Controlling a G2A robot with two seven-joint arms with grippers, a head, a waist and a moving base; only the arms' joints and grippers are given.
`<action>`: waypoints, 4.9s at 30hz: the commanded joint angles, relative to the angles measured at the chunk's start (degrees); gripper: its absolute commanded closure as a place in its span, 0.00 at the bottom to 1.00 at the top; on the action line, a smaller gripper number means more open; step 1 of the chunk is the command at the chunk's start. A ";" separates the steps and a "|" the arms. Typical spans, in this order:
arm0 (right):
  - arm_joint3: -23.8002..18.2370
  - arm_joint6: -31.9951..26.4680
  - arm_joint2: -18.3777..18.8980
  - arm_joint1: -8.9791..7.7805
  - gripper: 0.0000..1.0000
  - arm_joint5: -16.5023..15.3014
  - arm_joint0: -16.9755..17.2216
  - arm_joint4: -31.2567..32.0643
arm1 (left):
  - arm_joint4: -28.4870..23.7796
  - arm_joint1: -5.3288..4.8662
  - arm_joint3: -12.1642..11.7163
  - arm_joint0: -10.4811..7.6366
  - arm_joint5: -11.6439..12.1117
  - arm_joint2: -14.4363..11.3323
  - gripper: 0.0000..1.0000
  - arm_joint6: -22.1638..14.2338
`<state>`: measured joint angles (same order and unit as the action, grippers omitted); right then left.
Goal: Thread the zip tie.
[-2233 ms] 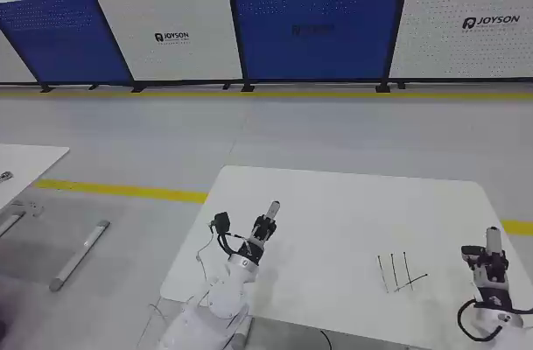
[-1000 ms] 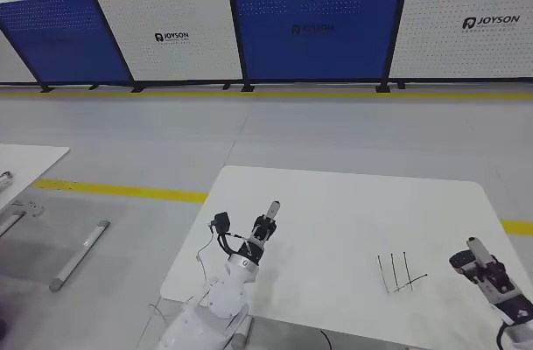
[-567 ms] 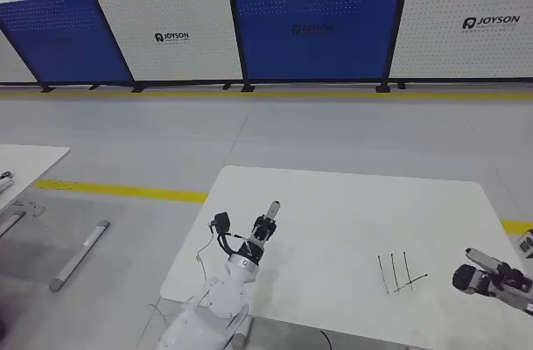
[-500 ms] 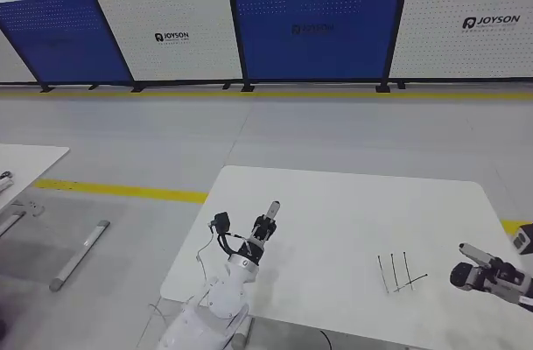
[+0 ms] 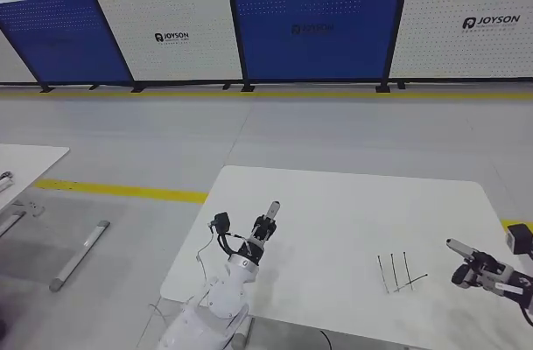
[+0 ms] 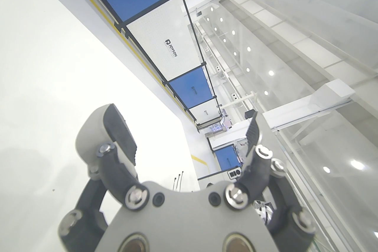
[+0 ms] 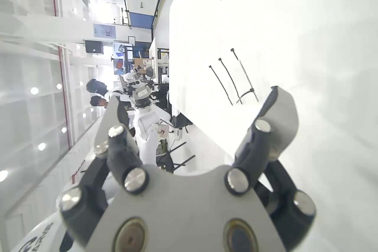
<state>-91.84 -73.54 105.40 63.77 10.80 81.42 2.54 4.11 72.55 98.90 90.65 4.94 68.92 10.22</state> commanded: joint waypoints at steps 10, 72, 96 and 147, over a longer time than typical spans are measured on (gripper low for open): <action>-1.57 -6.10 -5.19 -2.67 0.00 -5.47 0.08 -4.25 | 0.00 0.00 0.00 0.00 0.00 0.00 0.00 0.01; 18.29 -2.67 -39.83 -17.82 0.00 -11.97 -22.17 -8.05 | 0.00 0.00 0.00 0.00 0.00 0.00 0.00 0.01; 21.68 -2.34 -41.07 -17.13 0.00 -13.30 -23.76 -9.40 | 0.00 0.00 0.00 0.00 0.00 0.00 0.00 0.01; 33.07 -5.15 -45.00 -15.17 0.87 -14.88 -28.43 -11.77 | 0.00 0.00 0.00 0.00 0.00 0.00 0.00 0.01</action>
<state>-58.79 -78.68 60.39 48.59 -4.10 52.99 -9.19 4.11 72.55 98.90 90.65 4.94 68.92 10.22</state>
